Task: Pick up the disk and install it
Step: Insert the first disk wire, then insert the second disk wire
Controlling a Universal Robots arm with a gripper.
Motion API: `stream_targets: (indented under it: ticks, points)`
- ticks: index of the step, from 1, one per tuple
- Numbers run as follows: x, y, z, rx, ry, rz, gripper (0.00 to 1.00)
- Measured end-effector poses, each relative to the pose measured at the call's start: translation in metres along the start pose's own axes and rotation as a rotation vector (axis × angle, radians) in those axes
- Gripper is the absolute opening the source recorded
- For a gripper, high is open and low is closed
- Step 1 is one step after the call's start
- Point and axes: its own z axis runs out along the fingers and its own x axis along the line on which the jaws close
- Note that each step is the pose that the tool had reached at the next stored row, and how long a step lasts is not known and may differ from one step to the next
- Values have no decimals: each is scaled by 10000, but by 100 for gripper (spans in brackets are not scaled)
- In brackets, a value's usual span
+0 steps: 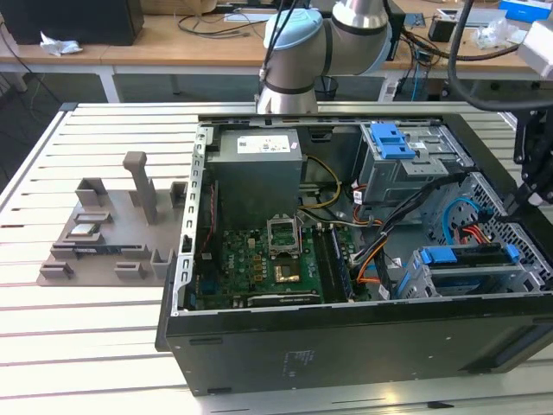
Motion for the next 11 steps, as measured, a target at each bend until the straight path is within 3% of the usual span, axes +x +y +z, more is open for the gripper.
stream_targets:
  ticks: [11]
  points:
    - [0,0,-4,0,-5,-1,11]
